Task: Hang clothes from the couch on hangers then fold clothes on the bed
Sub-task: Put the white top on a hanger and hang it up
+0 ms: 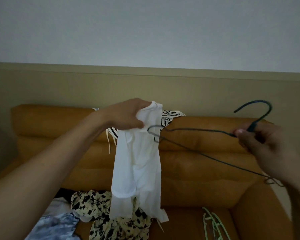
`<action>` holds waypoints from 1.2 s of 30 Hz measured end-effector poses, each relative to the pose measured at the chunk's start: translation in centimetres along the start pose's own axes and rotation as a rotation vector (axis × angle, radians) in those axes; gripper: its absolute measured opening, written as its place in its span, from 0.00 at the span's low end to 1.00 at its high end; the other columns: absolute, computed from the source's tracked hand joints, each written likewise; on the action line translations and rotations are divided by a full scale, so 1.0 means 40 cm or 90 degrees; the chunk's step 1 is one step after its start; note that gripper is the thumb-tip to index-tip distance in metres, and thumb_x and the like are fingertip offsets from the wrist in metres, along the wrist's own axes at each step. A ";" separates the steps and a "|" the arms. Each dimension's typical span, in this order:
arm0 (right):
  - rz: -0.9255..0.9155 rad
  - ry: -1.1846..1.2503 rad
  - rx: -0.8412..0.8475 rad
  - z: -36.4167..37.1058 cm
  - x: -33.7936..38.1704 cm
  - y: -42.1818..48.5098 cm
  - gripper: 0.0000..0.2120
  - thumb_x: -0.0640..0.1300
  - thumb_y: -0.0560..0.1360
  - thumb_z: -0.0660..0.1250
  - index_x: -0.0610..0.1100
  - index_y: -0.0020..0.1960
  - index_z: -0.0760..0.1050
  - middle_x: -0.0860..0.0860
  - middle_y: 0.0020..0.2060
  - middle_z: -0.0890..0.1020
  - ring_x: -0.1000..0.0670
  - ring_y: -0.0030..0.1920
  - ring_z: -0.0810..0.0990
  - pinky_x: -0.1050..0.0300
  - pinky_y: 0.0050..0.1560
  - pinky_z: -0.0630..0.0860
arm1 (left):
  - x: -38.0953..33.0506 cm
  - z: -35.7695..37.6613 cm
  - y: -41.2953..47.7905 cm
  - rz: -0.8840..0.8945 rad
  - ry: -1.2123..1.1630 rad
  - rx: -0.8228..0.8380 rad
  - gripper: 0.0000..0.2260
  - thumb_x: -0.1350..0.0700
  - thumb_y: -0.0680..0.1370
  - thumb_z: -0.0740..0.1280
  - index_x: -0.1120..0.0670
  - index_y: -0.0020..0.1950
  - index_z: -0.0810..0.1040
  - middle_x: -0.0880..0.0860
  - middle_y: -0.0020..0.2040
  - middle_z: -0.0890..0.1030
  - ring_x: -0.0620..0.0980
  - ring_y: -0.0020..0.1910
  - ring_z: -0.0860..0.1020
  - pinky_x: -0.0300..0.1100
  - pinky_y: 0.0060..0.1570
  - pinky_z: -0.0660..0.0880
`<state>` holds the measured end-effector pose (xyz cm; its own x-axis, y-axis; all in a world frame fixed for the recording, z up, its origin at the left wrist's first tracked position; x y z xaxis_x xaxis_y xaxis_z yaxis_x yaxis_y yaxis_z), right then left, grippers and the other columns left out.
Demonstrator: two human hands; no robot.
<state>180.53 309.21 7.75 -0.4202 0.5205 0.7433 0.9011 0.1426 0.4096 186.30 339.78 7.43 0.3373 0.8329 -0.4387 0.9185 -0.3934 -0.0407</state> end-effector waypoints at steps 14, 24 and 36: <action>0.011 0.059 -0.090 0.249 0.129 0.063 0.18 0.42 0.82 0.66 0.53 0.34 0.71 0.56 0.25 0.73 0.58 0.27 0.71 0.68 0.29 0.65 | -0.165 -0.011 -0.068 0.087 0.271 -0.053 0.12 0.67 0.75 0.62 0.52 0.53 0.73 0.47 0.47 0.72 0.52 0.47 0.74 0.46 0.44 0.68; -0.071 0.160 -0.111 0.215 0.225 0.077 0.12 0.38 0.81 0.66 0.49 0.40 0.78 0.59 0.29 0.79 0.55 0.29 0.78 0.64 0.33 0.72 | -0.241 -0.082 -0.071 0.195 0.277 -0.271 0.09 0.44 0.80 0.65 0.47 0.45 0.72 0.43 0.33 0.72 0.46 0.33 0.72 0.43 0.36 0.65; -0.316 -0.035 -0.480 0.158 0.286 -0.255 0.04 0.41 0.80 0.66 0.42 0.50 0.71 0.49 0.45 0.74 0.67 0.52 0.71 0.72 0.53 0.67 | -0.162 -0.163 -0.065 0.091 0.165 -0.326 0.29 0.27 0.68 0.65 0.55 0.31 0.72 0.51 0.28 0.72 0.46 0.30 0.71 0.46 0.35 0.67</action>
<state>167.21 319.03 8.71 -0.7189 0.5887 0.3695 0.2996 -0.2172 0.9290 183.08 337.95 16.22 0.4447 0.8790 -0.1719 0.8216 -0.3239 0.4690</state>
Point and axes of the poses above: each hand's wrist, its own y-axis towards the middle knuckle, its own z-axis out of the palm, x = y × z, the point moved 10 cm from there along y, towards the middle knuckle
